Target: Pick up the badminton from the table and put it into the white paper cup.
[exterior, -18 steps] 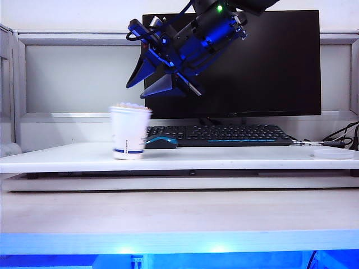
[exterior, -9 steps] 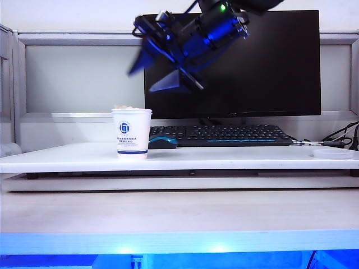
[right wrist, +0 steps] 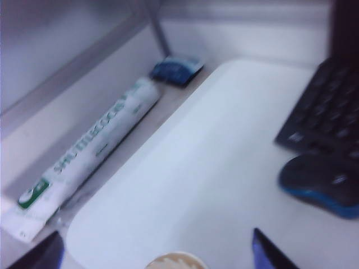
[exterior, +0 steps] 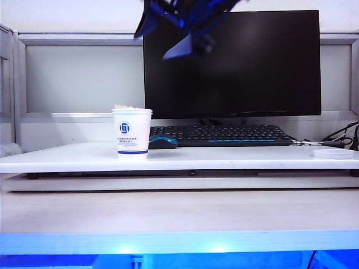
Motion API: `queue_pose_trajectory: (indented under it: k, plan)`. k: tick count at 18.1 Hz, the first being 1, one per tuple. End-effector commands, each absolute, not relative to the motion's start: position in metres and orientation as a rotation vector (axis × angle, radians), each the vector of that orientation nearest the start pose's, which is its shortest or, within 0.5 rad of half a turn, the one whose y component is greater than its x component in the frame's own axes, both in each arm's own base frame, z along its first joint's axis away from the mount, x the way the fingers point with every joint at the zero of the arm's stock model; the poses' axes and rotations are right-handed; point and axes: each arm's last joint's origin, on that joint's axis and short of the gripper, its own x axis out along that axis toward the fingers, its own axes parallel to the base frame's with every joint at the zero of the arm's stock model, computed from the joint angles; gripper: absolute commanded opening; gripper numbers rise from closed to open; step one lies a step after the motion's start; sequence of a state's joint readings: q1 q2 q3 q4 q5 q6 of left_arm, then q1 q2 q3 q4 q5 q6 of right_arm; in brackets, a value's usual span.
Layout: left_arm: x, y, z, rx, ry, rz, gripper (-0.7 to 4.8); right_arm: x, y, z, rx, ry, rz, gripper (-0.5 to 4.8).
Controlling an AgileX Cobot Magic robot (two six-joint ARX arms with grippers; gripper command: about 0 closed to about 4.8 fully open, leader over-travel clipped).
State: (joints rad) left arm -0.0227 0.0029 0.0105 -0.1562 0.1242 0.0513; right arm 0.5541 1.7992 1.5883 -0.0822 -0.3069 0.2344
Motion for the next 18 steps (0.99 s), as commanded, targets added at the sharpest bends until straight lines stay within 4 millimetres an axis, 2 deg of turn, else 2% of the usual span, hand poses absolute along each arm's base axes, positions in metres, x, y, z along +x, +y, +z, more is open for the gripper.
queue_pose_trajectory:
  k: [1,3,6,9,11,14,16,18]
  plan:
    - [0.095,-0.009,0.151,0.027,0.156,-0.254,-0.04,0.349,0.205,0.37,0.176,0.333,0.706,4.2]
    - [0.094,-0.01,0.152,0.023,0.152,-0.31,-0.03,0.34,0.187,0.389,0.134,0.286,0.627,4.2]
    - [0.094,-0.012,0.152,0.019,0.151,-0.36,-0.04,0.315,0.15,0.42,0.111,0.262,0.545,4.19]
    - [0.094,-0.012,0.152,0.019,0.151,-0.364,-0.04,0.288,0.117,0.441,0.114,0.276,0.471,4.17]
    - [0.094,-0.012,0.152,0.019,0.151,-0.364,-0.04,0.269,0.097,0.45,0.095,0.284,0.404,3.91]
    - [0.094,-0.012,0.152,0.019,0.152,-0.362,-0.04,0.237,0.069,0.449,0.069,0.262,0.324,2.38]
    - [0.094,-0.012,0.152,0.019,0.152,-0.361,-0.04,0.208,0.047,0.43,0.08,0.257,0.263,1.42]
    - [0.094,-0.012,0.152,0.027,0.15,-0.359,-0.04,0.18,0.037,0.407,0.088,0.244,0.238,0.04]
